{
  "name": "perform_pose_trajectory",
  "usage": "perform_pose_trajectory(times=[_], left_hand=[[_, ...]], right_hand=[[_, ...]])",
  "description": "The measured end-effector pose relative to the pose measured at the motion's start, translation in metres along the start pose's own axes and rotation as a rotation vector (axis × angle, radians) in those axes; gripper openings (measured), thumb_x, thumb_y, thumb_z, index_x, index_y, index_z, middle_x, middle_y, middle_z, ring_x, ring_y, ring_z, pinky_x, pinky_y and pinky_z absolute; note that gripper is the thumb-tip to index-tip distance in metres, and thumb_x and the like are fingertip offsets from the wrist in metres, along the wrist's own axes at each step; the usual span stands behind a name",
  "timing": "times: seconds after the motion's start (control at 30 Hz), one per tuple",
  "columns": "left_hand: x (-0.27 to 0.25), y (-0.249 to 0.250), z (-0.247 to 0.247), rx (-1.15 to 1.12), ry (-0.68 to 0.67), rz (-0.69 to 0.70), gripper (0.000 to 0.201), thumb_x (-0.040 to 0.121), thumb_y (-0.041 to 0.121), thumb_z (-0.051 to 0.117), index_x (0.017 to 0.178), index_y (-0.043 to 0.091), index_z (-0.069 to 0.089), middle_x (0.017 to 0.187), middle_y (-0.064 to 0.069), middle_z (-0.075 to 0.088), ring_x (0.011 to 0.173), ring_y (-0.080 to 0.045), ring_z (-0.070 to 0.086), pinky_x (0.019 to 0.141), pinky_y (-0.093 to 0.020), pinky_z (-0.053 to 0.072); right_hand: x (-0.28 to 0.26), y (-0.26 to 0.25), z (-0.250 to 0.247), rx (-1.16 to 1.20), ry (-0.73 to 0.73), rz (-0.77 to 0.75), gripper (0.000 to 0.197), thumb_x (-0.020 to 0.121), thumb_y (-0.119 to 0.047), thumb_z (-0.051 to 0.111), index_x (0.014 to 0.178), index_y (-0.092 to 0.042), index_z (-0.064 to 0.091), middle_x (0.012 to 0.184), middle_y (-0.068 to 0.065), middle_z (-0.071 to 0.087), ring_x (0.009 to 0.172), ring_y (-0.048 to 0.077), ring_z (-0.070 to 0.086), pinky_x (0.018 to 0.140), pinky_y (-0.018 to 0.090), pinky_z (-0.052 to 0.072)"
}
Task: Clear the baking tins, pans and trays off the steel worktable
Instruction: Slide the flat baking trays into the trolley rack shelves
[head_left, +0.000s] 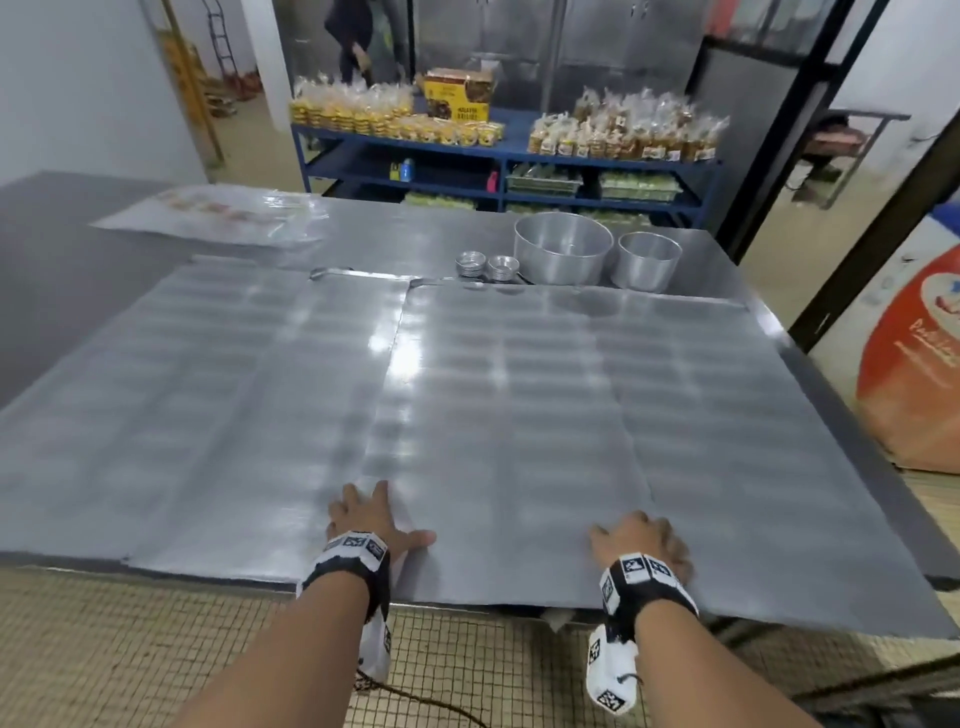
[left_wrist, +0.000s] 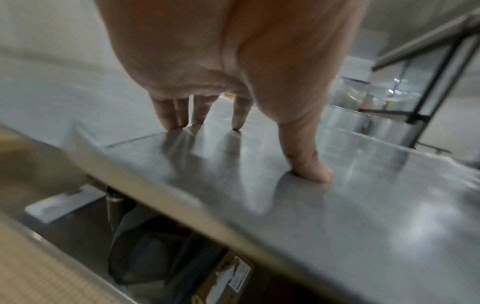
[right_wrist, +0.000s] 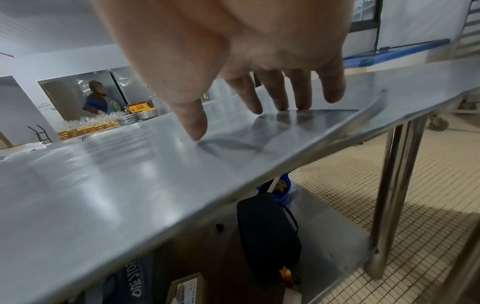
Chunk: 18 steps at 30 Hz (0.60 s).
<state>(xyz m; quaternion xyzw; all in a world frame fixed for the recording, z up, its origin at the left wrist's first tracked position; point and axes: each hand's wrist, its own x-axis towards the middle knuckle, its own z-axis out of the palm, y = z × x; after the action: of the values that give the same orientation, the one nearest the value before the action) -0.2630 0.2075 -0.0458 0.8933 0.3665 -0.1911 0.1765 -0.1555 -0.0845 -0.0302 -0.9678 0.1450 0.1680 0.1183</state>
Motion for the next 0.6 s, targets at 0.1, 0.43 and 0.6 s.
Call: perform_pose_trajectory(times=[0.1,0.43,0.6], left_hand=[[0.005,0.009,-0.006,-0.09,-0.002,-0.135,0.119,0.046,0.07,0.084,0.143,0.029,0.027,0.143,-0.012,0.032,0.133,-0.038,0.031,0.104,-0.053,0.041],[0.023,0.016,-0.018,-0.314,-0.035,-0.455,0.13,0.02,0.056,0.094,0.128,0.015,0.034,0.125,-0.015,0.047,0.117,-0.037,0.05,0.093,-0.05,0.051],[0.029,-0.004,-0.013,-0.351,-0.025,-0.489,0.138,0.001,0.065,0.085,0.122,0.011,0.046,0.111,-0.012,0.059,0.103,-0.033,0.06,0.085,-0.044,0.056]], right_hand=[[0.018,-0.006,-0.002,0.058,-0.015,0.048,0.073,0.08,-0.05,0.06,0.139,-0.011,0.04,0.143,0.015,0.038,0.135,0.038,0.032,0.109,0.05,0.03],[0.049,-0.009,-0.02,0.274,-0.108,0.253,0.093,0.053,-0.034,0.086,0.128,-0.008,0.04,0.133,0.023,0.036,0.124,0.041,0.039,0.101,0.047,0.039],[0.041,-0.006,-0.02,0.357,-0.13,0.285,0.112,0.045,-0.039,0.093,0.137,-0.007,0.037,0.138,0.026,0.037,0.128,0.044,0.04,0.106,0.051,0.041]])
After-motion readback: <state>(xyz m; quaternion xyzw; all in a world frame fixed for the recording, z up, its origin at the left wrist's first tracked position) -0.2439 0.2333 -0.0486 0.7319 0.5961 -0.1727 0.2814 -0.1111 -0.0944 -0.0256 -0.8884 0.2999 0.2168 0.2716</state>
